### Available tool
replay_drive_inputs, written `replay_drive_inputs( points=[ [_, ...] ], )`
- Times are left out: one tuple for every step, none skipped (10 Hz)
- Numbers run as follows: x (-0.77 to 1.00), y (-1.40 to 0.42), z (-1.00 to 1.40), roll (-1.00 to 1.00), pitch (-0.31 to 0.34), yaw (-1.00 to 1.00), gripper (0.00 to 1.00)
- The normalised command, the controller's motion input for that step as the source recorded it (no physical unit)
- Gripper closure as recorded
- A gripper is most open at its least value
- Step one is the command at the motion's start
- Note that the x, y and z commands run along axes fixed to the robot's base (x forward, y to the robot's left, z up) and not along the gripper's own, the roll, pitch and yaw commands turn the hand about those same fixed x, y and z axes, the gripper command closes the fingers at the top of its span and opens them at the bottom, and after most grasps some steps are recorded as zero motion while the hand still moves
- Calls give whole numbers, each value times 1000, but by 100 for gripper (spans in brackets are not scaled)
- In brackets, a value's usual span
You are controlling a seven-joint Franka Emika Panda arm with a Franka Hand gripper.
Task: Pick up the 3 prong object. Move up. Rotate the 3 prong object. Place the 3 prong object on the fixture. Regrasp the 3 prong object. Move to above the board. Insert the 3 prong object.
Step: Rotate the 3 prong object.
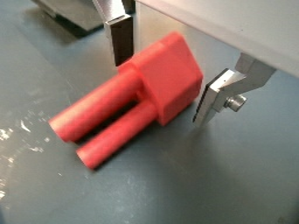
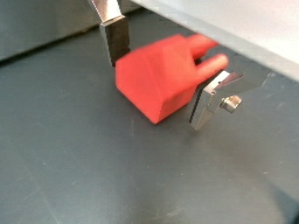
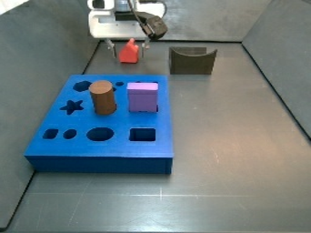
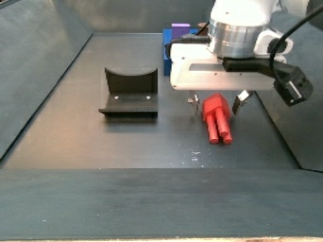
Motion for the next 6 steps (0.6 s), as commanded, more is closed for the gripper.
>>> replay_drive_inputs(
  points=[
    [-16,-1,1000,-3,32,-2,0],
    [-13,2,1000,-3,53,-5,0],
    [-14,5,1000,0,67,-8,0],
    [-19,7,1000,6,72,-13,0],
    [-25,9,1000,12,70,-16,0],
    [-29,12,1000,19,69,-20,0]
  ],
)
